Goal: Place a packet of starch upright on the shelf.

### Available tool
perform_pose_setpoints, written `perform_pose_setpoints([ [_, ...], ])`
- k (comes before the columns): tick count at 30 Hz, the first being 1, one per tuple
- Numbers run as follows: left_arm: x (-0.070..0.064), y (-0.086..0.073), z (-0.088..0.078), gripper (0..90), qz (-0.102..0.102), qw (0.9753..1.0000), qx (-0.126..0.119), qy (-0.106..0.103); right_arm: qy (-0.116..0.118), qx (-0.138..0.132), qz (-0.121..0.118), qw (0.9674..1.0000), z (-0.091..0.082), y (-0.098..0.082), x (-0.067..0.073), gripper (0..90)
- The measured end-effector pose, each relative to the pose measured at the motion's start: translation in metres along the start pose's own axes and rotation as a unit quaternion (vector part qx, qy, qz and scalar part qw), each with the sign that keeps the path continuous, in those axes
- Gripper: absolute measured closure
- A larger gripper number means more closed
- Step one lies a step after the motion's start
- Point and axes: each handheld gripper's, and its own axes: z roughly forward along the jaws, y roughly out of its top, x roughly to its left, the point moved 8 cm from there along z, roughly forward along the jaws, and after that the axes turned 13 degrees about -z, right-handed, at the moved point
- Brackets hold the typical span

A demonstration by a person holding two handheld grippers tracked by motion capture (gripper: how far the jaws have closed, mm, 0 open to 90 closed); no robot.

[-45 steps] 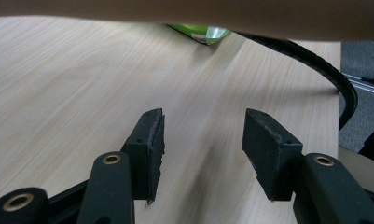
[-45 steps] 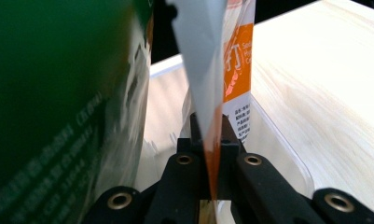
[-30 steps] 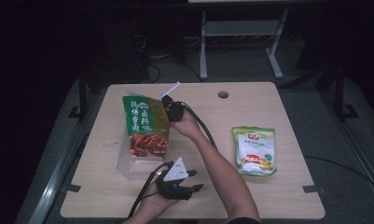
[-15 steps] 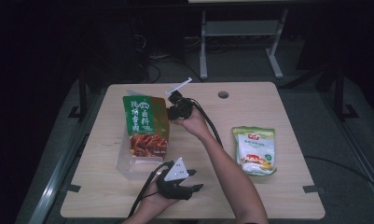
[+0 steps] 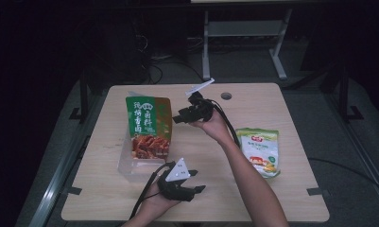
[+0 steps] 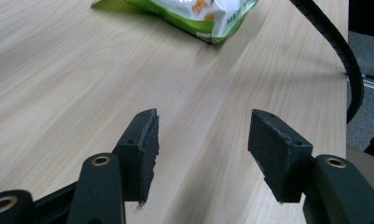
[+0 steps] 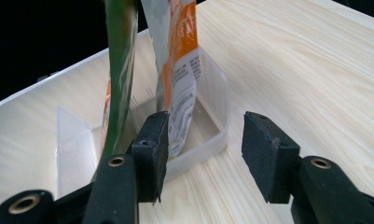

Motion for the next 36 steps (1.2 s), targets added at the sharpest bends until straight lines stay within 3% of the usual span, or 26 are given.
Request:
perform_pose_setpoints([
  [7, -0.001, -0.001, 0.001, 41.5, 0.001, 1.0000, 0.004, -0.003, -0.003, 0.008, 0.012, 0.9999, -0.022, -0.013, -0.001, 46.2],
  [20, -0.001, -0.001, 0.001, 40.9, 0.005, 1.0000, 0.008, -0.003, -0.029, 0.014, 0.024, 0.9992, -0.064, -0.040, -0.002, 42.6],
  [24, -0.001, -0.001, 0.001, 40.8, 0.007, 0.9999, 0.010, -0.003, -0.037, 0.015, 0.039, 0.9984, -0.078, -0.050, -0.002, 41.2],
  [25, -0.002, -0.001, 0.002, 40.7, 0.002, 1.0000, 0.006, -0.004, -0.040, 0.027, 0.044, 0.9979, -0.085, -0.056, -0.003, 39.6],
  [36, -0.001, -0.001, 0.001, 39.8, -0.002, 1.0000, 0.003, -0.004, -0.072, 0.038, 0.058, 0.9950, -0.125, -0.089, -0.003, 36.8],
])
